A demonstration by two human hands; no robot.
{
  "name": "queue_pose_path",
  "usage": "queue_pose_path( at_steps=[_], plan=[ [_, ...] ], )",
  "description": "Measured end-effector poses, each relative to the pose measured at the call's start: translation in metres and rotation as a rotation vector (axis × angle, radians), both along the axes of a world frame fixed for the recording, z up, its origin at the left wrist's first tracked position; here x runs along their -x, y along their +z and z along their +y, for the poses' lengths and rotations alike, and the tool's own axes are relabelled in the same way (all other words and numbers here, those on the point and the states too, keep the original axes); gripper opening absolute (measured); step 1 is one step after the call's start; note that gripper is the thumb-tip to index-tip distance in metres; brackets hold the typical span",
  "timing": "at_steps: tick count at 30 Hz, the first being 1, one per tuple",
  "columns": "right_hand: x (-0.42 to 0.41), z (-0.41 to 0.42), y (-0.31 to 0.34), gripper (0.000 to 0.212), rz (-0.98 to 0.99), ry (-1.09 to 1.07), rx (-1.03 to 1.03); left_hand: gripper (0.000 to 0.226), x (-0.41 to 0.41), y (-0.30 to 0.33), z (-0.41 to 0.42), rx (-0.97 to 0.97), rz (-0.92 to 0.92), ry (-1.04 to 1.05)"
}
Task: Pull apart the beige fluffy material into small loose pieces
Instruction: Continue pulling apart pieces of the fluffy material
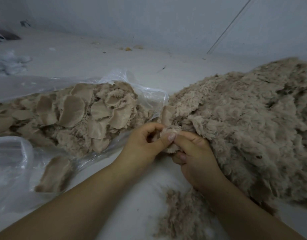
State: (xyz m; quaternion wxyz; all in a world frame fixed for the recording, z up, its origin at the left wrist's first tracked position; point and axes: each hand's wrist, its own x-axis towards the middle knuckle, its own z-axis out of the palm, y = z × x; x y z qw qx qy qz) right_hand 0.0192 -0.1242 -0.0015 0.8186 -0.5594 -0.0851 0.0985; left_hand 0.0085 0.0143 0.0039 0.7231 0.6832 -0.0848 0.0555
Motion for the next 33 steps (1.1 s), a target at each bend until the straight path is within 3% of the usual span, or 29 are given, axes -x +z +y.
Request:
queue_pose_path(
  at_steps=[2, 7, 12, 17, 22, 27, 33],
  plan=[
    [0.000, 0.000, 0.001, 0.022, 0.001, 0.001, -0.006, 0.007, -0.001, -0.002, 0.000, -0.027, -0.014, -0.009],
    [0.001, 0.000, 0.000, 0.039, 0.033, -0.004, -0.063, 0.022, -0.005, -0.008, 0.005, -0.129, -0.016, 0.028],
    [0.002, 0.002, 0.004, 0.026, 0.085, -0.004, -0.183, 0.031, -0.004, -0.005, 0.008, -0.177, -0.057, 0.030],
    [-0.003, 0.000, -0.002, 0.034, 0.115, -0.151, -0.101, 0.030, -0.003, 0.002, 0.013, -0.122, 0.004, 0.021],
    [-0.003, 0.000, -0.002, 0.034, 0.021, -0.060, -0.092, 0.024, 0.001, 0.007, 0.009, -0.060, -0.084, 0.107],
    [-0.001, -0.002, -0.005, 0.035, -0.101, 0.003, 0.038, 0.014, 0.001, 0.006, 0.008, -0.247, -0.198, 0.219],
    [-0.002, 0.000, -0.004, 0.012, -0.021, -0.032, 0.044, 0.009, 0.000, 0.001, 0.008, -0.371, -0.248, 0.248]
  ],
)
